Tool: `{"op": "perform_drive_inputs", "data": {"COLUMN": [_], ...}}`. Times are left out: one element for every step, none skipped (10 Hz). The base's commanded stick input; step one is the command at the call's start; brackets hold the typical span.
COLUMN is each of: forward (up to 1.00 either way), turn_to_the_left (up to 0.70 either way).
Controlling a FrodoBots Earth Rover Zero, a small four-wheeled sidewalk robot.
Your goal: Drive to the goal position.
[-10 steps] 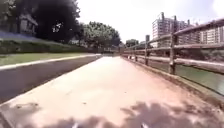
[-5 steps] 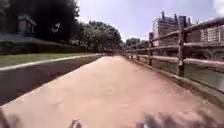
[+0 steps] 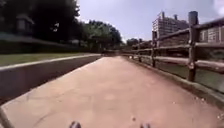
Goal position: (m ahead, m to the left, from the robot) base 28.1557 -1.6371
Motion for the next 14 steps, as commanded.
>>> {"op": "perform_drive_inputs", "data": {"forward": [0.70, 0.70, 0.70, 0.70, 0.70, 0.70, 0.70, 0.70, 0.70, 0.70, 0.70, 0.70, 0.70, 0.70], "turn_to_the_left": [0.00, 0.00, 0.00, 0.00, 0.00, 0.00, 0.00, 0.00, 0.00, 0.00, 0.00, 0.00, 0.00, 0.00]}}
